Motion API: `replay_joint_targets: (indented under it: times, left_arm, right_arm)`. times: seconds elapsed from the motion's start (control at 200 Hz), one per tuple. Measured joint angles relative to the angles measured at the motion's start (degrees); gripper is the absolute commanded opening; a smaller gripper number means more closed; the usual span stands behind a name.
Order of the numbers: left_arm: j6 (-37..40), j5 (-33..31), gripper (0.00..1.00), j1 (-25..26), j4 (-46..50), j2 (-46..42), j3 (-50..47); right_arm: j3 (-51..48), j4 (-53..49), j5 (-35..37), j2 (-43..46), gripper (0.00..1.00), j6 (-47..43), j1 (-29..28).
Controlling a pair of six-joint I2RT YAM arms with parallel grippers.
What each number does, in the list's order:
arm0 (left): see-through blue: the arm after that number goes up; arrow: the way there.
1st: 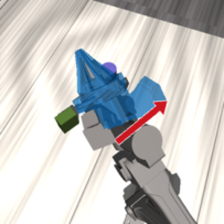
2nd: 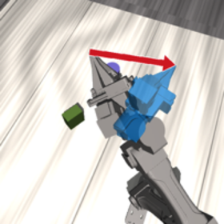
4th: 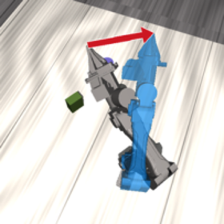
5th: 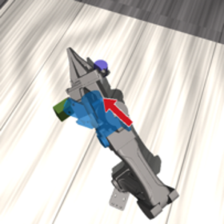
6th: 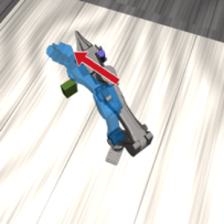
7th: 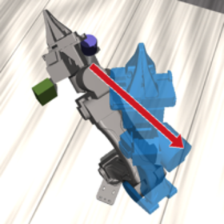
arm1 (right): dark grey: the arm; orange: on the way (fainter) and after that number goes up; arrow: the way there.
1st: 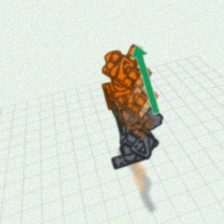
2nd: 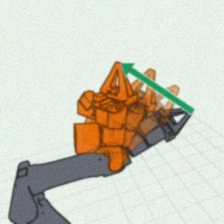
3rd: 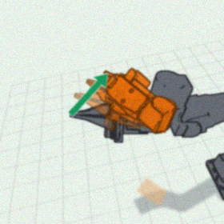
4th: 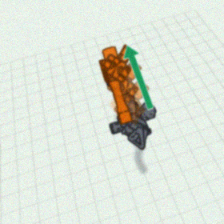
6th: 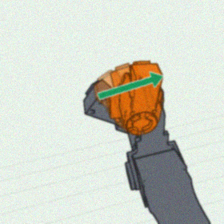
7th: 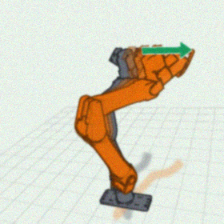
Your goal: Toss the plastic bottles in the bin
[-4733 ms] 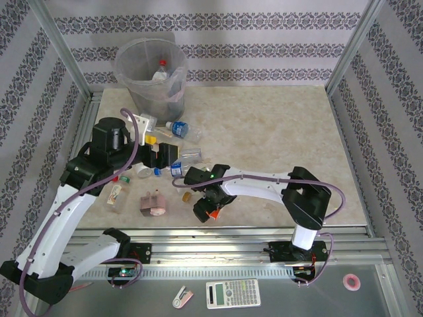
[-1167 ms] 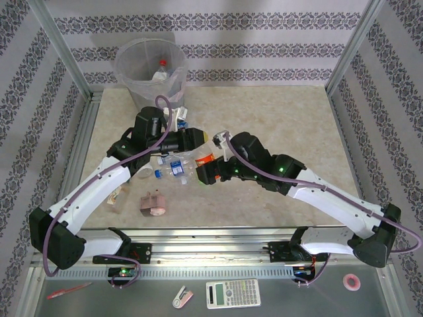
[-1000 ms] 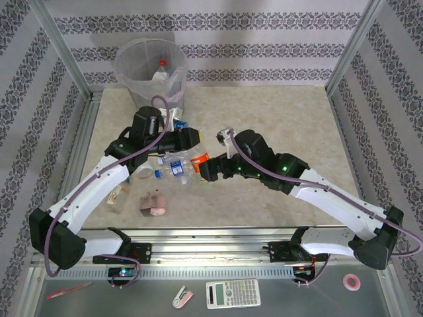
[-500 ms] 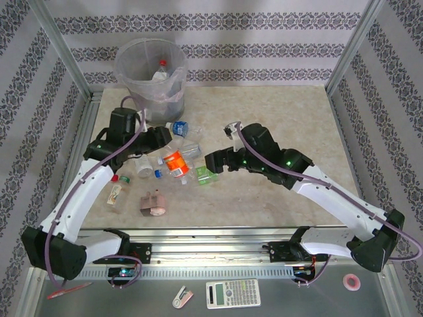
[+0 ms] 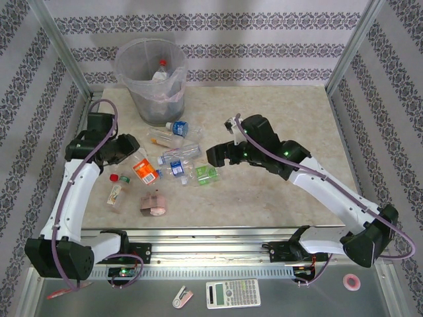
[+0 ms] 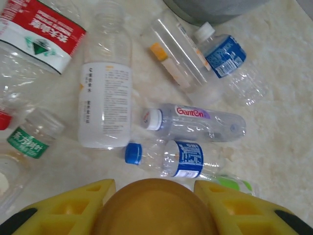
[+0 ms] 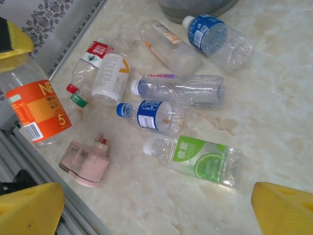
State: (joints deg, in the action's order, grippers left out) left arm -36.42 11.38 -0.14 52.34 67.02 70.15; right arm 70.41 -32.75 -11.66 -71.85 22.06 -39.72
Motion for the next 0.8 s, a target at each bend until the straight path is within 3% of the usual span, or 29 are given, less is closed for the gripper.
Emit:
replay_joint_targets:
  times: [0.15,0.245,0.29,0.325,0.4,0.43,0.485,0.535,0.614,0.799]
  left_arm:
    - [0.0,0.6,0.03,-1.3,0.0,6.5,11.0]
    - [-0.3,1.1,0.05,-3.0,-0.9,14.8,26.3]
    - [-0.9,1.6,0.10,-4.0,-1.2,20.0,35.6]
    - [-1.5,1.8,0.24,-4.5,-2.4,24.0,43.1]
    - [-3.4,2.0,0.68,-5.4,-5.7,33.1,59.3]
    - [-4.3,2.1,0.76,-5.6,-6.4,37.0,65.9]
    - [-6.1,2.3,0.83,-5.9,-7.8,43.5,76.7]
    - [-8.4,3.5,0.99,-6.0,-8.6,50.1,87.0]
    - [-10.8,4.7,1.00,-6.3,-9.3,56.1,94.0]
    - [-9.5,6.1,1.00,-7.4,-2.8,57.1,93.2]
  right_arm:
    - [0.1,-0.3,-1.0,0.0,0.98,-0.3,1.2]
    - [0.3,-0.4,-1.5,0.0,0.98,-0.6,1.9]
    - [0.5,-0.5,-1.6,0.0,0.98,-0.8,2.2]
    - [0.7,-0.5,-1.8,-0.1,0.98,-0.9,2.5]
    - [1.2,-0.5,-2.4,-0.4,0.98,-1.0,2.7]
    - [1.5,-0.5,-2.7,-0.6,0.98,-1.0,2.8]
    - [1.6,-0.4,-3.0,-0.9,0.98,-1.0,2.9]
    - [1.5,-0.4,-3.3,-0.9,0.98,-1.0,2.9]
    - [1.2,0.0,-4.3,-0.9,0.98,-0.7,2.9]
    - [-0.4,0.2,-5.8,-0.9,0.98,0.3,2.9]
